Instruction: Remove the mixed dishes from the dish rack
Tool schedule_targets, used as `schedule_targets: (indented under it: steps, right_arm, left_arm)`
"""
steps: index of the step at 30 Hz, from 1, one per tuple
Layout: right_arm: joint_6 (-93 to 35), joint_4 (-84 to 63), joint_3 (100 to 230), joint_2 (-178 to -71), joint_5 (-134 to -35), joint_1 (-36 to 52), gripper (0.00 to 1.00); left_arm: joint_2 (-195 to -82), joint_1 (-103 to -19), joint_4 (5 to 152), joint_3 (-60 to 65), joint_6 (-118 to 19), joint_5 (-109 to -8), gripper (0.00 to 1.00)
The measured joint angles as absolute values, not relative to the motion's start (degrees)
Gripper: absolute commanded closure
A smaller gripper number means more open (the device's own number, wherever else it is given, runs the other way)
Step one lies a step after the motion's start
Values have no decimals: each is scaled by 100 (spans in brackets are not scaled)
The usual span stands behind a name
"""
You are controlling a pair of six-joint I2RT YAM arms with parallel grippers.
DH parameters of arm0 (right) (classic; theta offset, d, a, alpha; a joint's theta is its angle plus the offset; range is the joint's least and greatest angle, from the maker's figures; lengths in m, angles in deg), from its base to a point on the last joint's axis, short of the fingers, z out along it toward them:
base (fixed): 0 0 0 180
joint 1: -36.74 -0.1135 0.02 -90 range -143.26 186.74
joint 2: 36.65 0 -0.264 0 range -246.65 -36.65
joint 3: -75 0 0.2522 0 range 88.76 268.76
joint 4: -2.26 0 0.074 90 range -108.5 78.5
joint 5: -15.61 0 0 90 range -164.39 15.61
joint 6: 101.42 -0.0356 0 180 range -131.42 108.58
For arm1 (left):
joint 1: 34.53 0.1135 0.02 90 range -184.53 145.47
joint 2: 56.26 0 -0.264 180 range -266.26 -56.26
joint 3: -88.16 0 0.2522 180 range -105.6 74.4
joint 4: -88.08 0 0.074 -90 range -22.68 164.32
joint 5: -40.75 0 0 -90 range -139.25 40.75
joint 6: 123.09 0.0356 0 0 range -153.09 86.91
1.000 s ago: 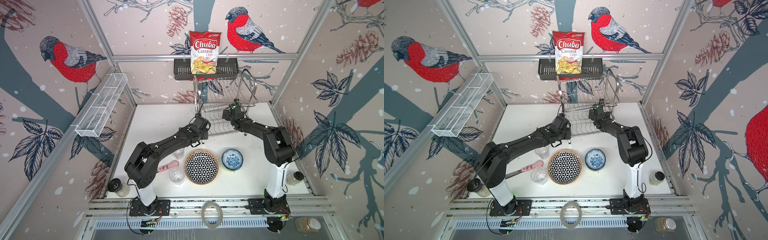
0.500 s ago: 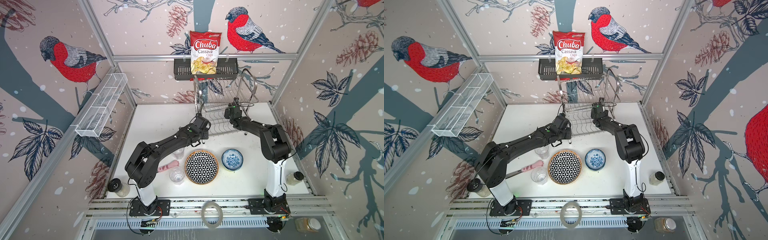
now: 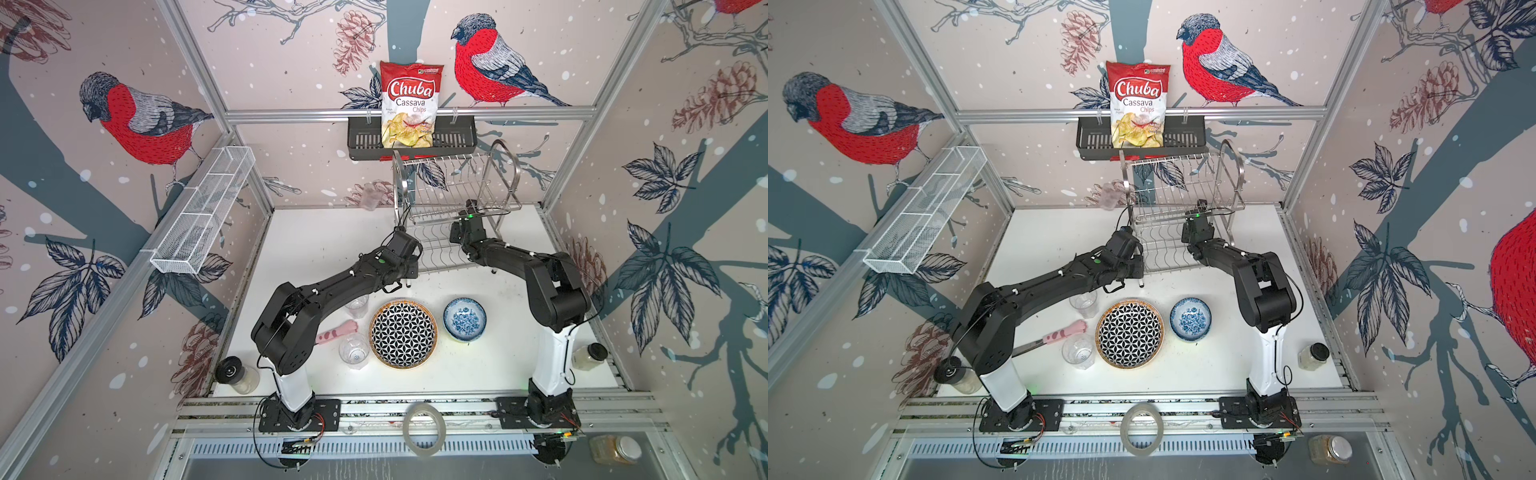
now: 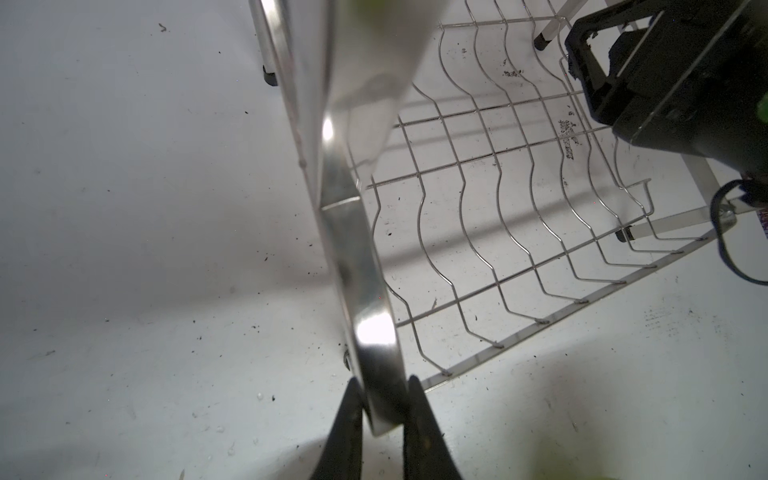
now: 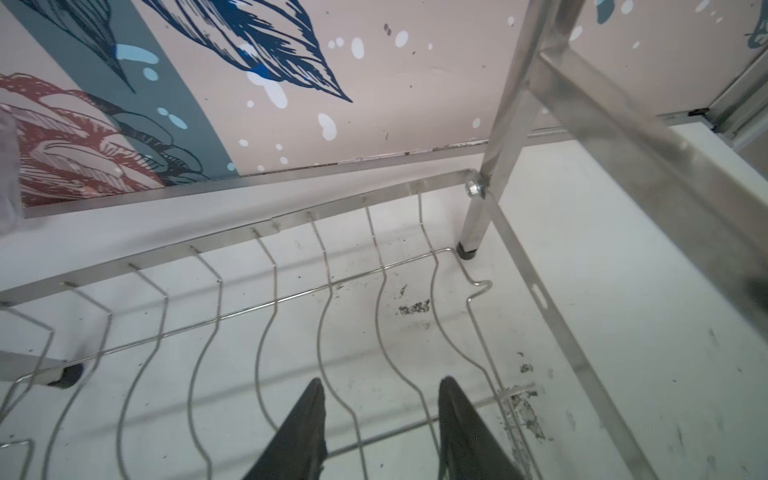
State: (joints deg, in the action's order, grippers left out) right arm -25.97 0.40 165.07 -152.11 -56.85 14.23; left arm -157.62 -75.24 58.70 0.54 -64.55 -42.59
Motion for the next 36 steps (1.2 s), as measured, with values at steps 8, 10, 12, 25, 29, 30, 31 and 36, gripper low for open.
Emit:
schedule_targets:
  steps: [8, 10, 12, 25, 29, 30, 31, 36]
  right_arm:
    - [-2802, 77, 16234, -15038, -5954, 1314, 55]
    - [-2829, 86, 16109, -14909, -6002, 1183, 55]
    - [-2909, 127, 15974, -14778, -6065, 1067, 55]
    - [-3163, 184, 15045, -13830, -6105, 610, 54]
    - [-3261, 178, 14840, -13624, -6103, 604, 54]
    - [-3281, 171, 14783, -13563, -6098, 602, 54]
    - [-3299, 171, 14730, -13508, -6096, 597, 54]
    - [-3410, 167, 14555, -13336, -6087, 577, 54]
  left_arm:
    - [-15849, -7524, 5881, -40, -6431, -4283, 90]
    - [-15858, -7524, 5835, -75, -6420, -4281, 89]
    - [-15854, -7524, 5818, -84, -6418, -4281, 88]
    - [-15615, -7553, 5484, 67, -6427, -4495, 62]
    - [-15602, -7557, 5427, 58, -6447, -4495, 60]
    - [-15600, -7561, 5420, 54, -6464, -4495, 59]
    - [-15596, -7566, 5416, 52, -6462, -4495, 59]
    - [-15582, -7572, 5387, 32, -6462, -4489, 58]
